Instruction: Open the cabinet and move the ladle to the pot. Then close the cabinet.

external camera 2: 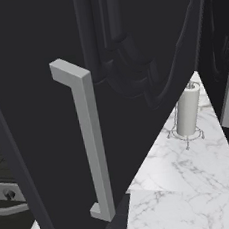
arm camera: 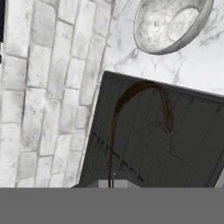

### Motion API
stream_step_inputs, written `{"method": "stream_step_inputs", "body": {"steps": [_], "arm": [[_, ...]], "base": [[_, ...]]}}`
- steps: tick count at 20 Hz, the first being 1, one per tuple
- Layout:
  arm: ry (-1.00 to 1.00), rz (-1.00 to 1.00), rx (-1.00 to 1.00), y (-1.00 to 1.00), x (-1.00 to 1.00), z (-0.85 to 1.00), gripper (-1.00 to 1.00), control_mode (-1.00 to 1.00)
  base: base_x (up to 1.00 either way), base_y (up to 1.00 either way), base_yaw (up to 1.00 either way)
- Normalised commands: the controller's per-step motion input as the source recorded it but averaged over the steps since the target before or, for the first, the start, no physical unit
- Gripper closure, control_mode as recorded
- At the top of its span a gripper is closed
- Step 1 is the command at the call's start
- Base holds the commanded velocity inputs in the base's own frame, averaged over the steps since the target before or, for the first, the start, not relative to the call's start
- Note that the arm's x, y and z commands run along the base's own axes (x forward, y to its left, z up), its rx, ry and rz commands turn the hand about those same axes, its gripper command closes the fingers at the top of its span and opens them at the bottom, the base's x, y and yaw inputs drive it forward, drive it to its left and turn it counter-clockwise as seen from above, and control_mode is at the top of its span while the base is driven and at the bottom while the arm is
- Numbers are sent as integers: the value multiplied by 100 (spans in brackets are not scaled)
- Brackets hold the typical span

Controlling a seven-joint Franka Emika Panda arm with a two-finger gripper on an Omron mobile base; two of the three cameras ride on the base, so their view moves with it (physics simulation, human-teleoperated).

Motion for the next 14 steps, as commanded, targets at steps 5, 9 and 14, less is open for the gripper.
{"method": "stream_step_inputs", "body": {"steps": [5, 9, 14], "arm": [[1, 0, 0, 38, 12, -13, 100, -100], [2, 0, 0, 37, 10, -16, 100, -100], [2, 0, 0, 20, 9, -13, 100, -100]], "base": [[0, 0, 0], [0, 0, 0], [0, 0, 0]]}}
